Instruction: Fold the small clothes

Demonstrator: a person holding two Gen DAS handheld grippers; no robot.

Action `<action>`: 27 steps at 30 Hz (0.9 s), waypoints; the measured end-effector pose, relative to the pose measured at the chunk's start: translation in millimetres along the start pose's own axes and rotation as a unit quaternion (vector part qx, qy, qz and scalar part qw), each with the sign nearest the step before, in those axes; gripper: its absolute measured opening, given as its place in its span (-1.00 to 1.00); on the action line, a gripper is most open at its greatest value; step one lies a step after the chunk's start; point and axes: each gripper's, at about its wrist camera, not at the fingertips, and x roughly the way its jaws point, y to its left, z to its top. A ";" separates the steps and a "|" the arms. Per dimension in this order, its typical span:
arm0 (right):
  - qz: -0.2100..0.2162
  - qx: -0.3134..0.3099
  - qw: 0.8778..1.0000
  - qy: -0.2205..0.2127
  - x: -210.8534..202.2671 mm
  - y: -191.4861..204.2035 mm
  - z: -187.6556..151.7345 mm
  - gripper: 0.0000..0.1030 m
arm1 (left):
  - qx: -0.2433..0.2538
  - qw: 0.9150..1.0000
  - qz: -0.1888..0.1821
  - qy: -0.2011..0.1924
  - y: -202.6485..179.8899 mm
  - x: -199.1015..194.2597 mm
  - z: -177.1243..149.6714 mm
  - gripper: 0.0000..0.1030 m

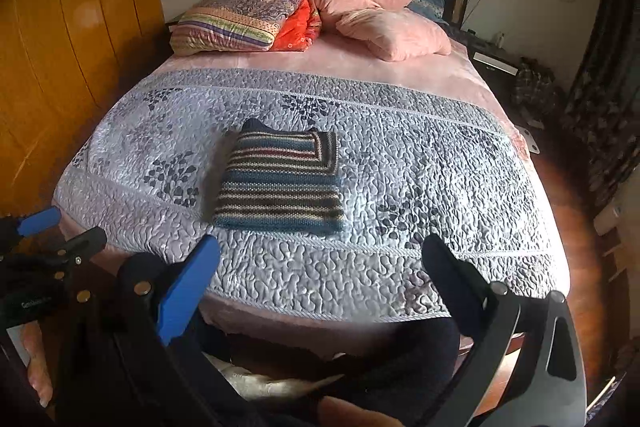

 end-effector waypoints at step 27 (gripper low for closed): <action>0.004 0.000 1.000 -0.004 5.5 -0.9 2.4 0.95 | 0.002 1.000 0.000 -0.006 -3.8 5.4 3.0 0.81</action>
